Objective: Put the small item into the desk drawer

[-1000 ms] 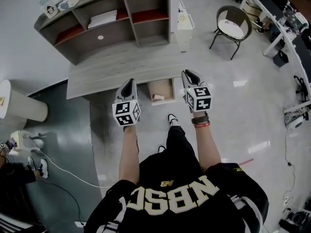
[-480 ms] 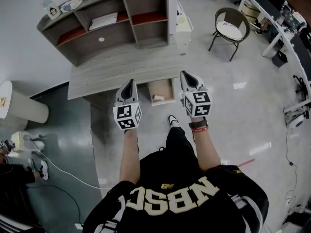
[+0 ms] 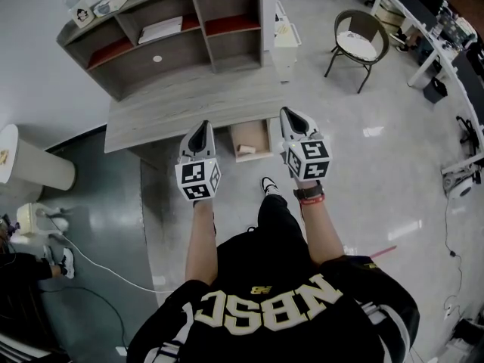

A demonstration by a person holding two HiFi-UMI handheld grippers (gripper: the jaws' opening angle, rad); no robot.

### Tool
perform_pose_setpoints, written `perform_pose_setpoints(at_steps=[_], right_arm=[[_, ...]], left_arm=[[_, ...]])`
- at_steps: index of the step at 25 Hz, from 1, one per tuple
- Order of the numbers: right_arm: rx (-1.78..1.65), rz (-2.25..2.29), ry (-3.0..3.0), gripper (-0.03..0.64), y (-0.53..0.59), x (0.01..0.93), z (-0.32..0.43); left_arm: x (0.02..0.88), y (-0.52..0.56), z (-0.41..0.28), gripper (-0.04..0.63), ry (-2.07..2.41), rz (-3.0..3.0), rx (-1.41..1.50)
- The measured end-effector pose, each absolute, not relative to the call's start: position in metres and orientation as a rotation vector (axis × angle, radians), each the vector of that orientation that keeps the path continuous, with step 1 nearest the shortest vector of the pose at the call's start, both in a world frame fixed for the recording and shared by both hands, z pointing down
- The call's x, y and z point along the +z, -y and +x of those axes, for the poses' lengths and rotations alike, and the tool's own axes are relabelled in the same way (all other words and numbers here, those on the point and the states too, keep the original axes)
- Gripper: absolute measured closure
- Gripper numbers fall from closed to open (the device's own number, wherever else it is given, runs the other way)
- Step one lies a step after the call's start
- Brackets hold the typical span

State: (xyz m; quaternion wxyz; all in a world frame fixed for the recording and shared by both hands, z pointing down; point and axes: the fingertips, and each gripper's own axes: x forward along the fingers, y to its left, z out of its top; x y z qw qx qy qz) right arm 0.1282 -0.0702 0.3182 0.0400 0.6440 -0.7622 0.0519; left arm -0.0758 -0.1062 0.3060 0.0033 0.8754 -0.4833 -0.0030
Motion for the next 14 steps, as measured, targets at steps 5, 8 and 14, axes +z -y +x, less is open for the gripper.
perform_pose_setpoints(at_steps=[5, 8, 14], right_arm=[[0.183, 1.942, 2.336, 0.607, 0.079, 0.327, 0.128], [0.197, 1.923, 2.329, 0.607, 0.089, 0.335, 0.135], [0.228, 1.884, 2.328, 0.607, 0.127, 0.354, 0.150]], left_arm=[[0.311, 0.114, -0.070, 0.583, 1.506, 2.732, -0.007], [0.320, 0.122, -0.061, 0.583, 1.499, 2.718, 0.002], [0.338, 0.157, -0.042, 0.583, 1.501, 2.698, 0.045]])
